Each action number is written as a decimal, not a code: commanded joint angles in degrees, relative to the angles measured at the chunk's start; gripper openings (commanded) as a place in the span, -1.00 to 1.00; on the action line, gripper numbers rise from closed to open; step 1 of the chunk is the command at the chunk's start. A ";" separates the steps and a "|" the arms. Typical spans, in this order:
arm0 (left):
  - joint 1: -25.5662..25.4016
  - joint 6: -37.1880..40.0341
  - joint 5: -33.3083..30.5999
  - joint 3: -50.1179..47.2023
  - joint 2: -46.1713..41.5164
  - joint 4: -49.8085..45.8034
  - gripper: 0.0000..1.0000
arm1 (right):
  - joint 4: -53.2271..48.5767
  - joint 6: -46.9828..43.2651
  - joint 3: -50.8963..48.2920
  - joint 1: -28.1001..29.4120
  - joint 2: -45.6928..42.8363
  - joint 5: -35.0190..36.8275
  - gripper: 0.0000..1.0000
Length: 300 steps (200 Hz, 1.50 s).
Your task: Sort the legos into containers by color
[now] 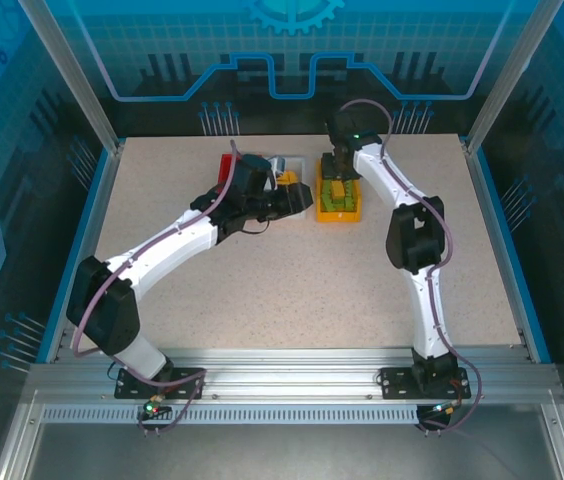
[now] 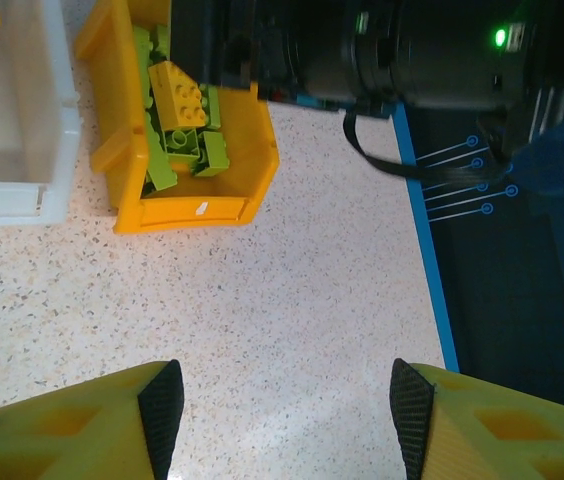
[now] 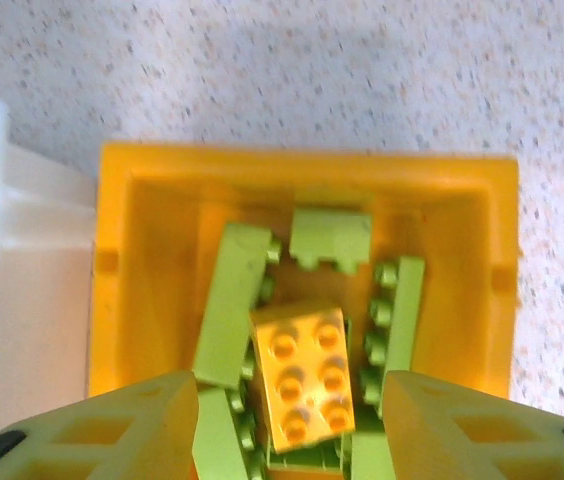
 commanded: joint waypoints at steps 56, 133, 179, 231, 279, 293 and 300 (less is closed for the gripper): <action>-0.36 1.00 0.24 -1.06 -1.61 0.10 0.21 | -5.77 -1.86 5.00 -0.17 7.26 -1.01 0.01; -0.43 1.10 0.26 -1.00 -1.65 0.21 0.21 | -5.89 -1.97 5.73 -0.19 9.65 0.22 -0.36; -0.40 1.09 0.26 -0.90 -1.39 0.37 0.20 | -2.51 -1.50 1.78 0.95 2.86 2.50 -0.55; -0.38 1.17 -1.96 -2.79 -2.81 0.23 0.20 | 2.05 -1.17 -6.06 4.04 -10.27 5.32 -0.57; 0.00 0.49 -11.77 -5.09 -7.03 -4.69 0.19 | 2.89 -0.96 -4.74 10.17 -8.34 1.25 -0.56; 0.23 0.29 -13.84 -6.58 -9.01 -4.84 0.20 | 1.59 -0.93 -0.77 12.40 -4.79 1.85 -0.56; 0.28 0.37 -14.69 -7.29 -9.94 -5.09 0.20 | 0.97 -0.59 1.20 12.93 -3.28 1.58 -0.56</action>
